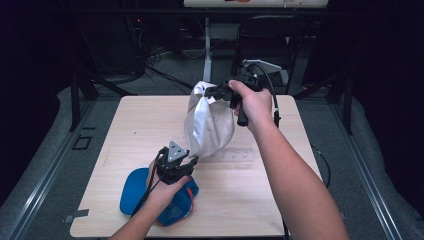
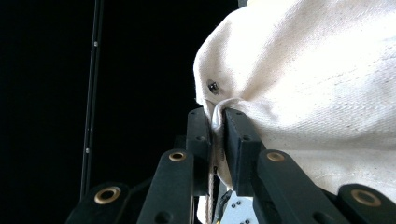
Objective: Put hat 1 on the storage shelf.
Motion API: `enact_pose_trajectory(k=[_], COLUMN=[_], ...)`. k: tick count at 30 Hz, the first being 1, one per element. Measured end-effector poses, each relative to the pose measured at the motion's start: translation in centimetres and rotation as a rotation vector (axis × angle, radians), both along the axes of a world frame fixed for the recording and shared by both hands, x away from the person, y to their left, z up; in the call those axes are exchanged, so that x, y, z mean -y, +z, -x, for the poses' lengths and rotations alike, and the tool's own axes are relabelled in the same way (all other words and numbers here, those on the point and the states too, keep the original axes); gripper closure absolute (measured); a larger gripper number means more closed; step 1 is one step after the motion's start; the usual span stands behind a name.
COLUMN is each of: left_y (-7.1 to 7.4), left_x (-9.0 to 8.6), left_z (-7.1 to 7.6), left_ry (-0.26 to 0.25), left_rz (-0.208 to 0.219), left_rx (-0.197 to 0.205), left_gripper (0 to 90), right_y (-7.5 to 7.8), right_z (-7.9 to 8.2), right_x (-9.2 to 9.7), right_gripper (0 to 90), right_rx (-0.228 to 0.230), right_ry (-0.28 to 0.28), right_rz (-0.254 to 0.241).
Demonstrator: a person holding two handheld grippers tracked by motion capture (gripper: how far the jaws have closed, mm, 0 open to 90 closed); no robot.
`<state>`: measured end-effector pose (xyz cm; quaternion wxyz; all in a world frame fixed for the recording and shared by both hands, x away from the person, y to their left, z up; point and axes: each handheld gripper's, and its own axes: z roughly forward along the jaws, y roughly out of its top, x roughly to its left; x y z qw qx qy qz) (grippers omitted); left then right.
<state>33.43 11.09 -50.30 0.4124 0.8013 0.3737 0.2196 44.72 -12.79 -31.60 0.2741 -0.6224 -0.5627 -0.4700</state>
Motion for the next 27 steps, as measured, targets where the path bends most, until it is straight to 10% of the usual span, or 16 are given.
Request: enact_pose_trajectory(k=[23, 27], left_y=[1.6, 1.6], left_x=[2.6, 2.5], left_z=[-0.1, -0.2], left_ry=[0.015, 0.015], left_rz=[-0.083, -0.09], left_rx=[0.053, 0.036], left_gripper=[49.6, 60.6], right_y=[-0.3, -0.3], right_z=[0.1, 0.2], right_x=[0.1, 0.0], right_gripper=[81.1, 81.1], right_rx=[0.003, 0.004], right_ry=[-0.018, -0.015], right_rz=[-0.004, -0.005])
